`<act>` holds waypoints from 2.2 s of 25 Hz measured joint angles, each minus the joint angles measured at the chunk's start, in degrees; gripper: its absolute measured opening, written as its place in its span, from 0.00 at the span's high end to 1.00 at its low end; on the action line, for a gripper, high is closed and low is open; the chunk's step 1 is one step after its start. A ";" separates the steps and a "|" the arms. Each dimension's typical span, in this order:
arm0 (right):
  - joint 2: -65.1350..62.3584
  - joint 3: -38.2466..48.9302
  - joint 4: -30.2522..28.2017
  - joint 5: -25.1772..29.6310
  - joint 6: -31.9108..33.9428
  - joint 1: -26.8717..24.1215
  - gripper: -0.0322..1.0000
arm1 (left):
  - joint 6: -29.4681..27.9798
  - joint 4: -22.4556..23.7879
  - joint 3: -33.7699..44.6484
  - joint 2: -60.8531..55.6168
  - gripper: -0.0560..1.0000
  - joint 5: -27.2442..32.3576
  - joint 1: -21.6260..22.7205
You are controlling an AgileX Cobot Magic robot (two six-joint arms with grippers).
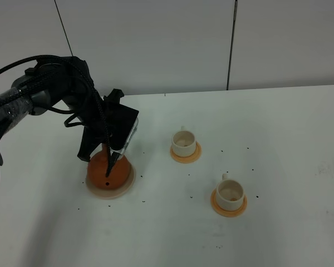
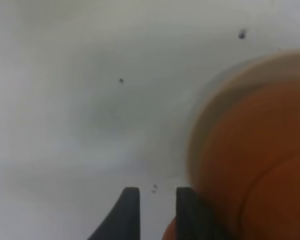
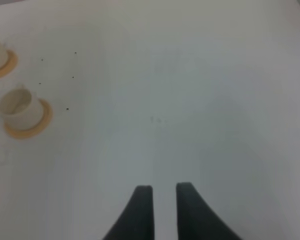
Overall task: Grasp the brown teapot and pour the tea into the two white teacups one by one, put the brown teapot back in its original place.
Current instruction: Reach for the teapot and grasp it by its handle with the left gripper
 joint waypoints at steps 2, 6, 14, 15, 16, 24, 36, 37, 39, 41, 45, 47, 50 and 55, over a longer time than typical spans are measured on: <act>0.00 0.00 0.00 0.00 0.00 0.00 0.86 | -0.80 0.37 0.00 0.00 0.71 0.15 0.07; 0.00 0.00 0.00 0.00 0.00 0.00 0.85 | -1.49 0.51 0.00 0.00 0.71 0.21 0.07; 0.00 0.00 0.00 0.00 0.00 0.00 0.84 | -1.83 0.72 0.00 0.00 0.71 -0.33 0.07; 0.00 0.00 0.00 0.00 0.00 0.00 0.84 | -1.83 0.74 0.00 0.00 0.71 -0.58 0.07; 0.00 0.00 0.00 0.00 0.00 0.00 0.84 | -1.83 0.79 0.00 0.00 0.71 -0.72 0.07; 0.00 0.02 0.00 0.00 0.00 0.00 0.83 | -3.74 1.30 0.00 0.00 0.71 -2.21 0.74; 0.00 0.02 0.00 0.00 0.00 0.00 0.82 | -5.76 2.48 0.00 0.00 0.71 -2.82 0.74; 0.00 0.02 0.00 0.00 0.00 0.00 0.82 | -5.90 2.48 0.00 0.00 0.71 -3.69 0.74; 0.00 0.02 0.00 0.00 0.00 0.00 0.82 | -6.08 2.43 -0.07 0.00 0.71 -5.14 0.74; 0.00 0.02 0.00 0.00 0.00 0.00 0.82 | -6.50 2.43 -1.30 0.00 0.71 -4.43 0.74; 0.00 0.02 0.00 0.00 0.00 0.00 0.82 | -7.64 2.43 -8.52 0.00 0.71 2.34 0.74; 0.00 0.02 0.00 0.00 0.00 0.00 0.82 | -7.64 2.03 -13.05 0.00 0.71 8.21 0.74; 0.00 0.02 0.02 0.00 0.00 0.00 0.82 | -7.52 1.35 -18.67 -0.06 0.71 15.51 0.74; 0.00 0.02 0.13 0.00 0.00 0.00 0.82 | -3.43 1.24 -19.98 -0.38 0.71 16.13 0.74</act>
